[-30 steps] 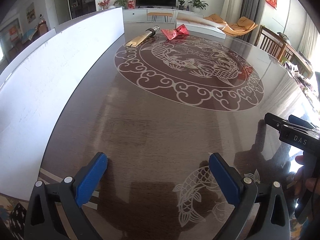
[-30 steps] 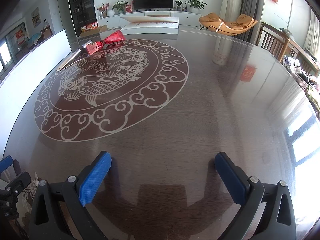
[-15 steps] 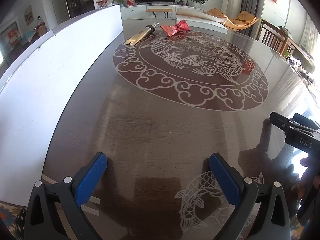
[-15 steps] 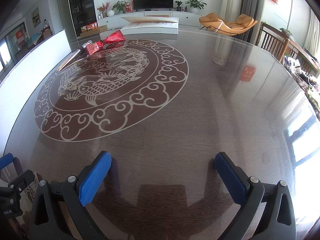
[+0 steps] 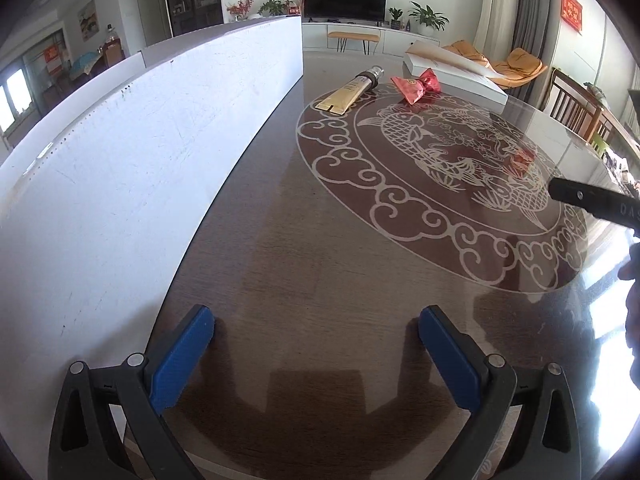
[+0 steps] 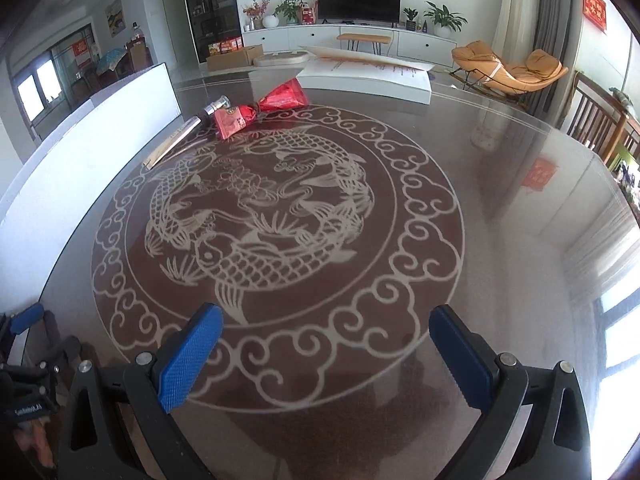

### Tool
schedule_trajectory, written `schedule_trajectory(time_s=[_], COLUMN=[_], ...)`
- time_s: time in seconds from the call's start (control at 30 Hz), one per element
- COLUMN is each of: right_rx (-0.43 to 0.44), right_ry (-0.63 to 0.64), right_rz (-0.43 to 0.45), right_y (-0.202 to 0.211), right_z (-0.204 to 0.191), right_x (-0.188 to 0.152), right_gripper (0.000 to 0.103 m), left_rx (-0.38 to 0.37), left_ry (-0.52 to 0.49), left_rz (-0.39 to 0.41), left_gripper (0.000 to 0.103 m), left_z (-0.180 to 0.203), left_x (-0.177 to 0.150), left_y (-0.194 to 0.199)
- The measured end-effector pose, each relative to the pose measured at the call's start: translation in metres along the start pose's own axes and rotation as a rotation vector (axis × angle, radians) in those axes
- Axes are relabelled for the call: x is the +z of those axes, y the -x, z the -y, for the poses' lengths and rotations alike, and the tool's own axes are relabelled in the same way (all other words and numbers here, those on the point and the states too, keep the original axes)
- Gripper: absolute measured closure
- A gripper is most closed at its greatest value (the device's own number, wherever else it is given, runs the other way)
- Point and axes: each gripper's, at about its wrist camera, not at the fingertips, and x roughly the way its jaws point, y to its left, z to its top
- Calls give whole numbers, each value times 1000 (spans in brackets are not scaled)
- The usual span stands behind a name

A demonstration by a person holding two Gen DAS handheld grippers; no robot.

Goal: Organize objects

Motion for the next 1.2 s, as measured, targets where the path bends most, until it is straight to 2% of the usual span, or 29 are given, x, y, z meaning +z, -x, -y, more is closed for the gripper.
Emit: schedule_trajectory(time_s=[0.07,0.13,0.2,0.23,0.33,0.4,0.5,0.53,0.57,0.6,0.67,0.7,0.9,1.2], right_rx=[19,32,38,38,49,54,-2,-30,-48,-62,-78,-83,-93,-118], right_ry=[-17,-71,-168,-219,-346,-373,-299,-264,-236,-211,-167,-148,-77,54], right_rz=[9,-17,-49,-50,-80,-107,-146,-151,-142,-136,-128,-124,-95,-27], right_y=[-26,-57,-86,-97,-125,-140,-153,-155,-153,-152,-147,-143,-108,-13], right_z=[-10,-19,-23,-24,-31,-39,-57,-61,-63,-64,-63,-61,-40,-3], right_x=[49,95,133,146,172,182,189,189,188,187,181,176,127,-5], right_gripper=[0,0,4,11,18,26,39,51,62,65,79,81,81,81], left_rx=[-2,-5,-8,-10,-16,-16,-16,-16,-16,-16,-16,-16,-16,-16], left_ry=[0,-3,-5,-6,-9,-9,-9,-9,-9,-9,-9,-9,-9,-8], left_rz=[2,5,6,7,7,8,8,8,8,8,8,8,8,8], left_gripper=[0,0,0,0,0,0,0,0,0,0,0,0,0,0], left_z=[0,0,0,0,1,1,1,1,1,1,1,1,1,1], left_x=[0,-1,-1,-1,-1,-1,-1,-1,-1,-1,-1,-1,-1,-1], left_y=[0,0,0,0,0,0,0,0,0,0,0,0,-1,-1])
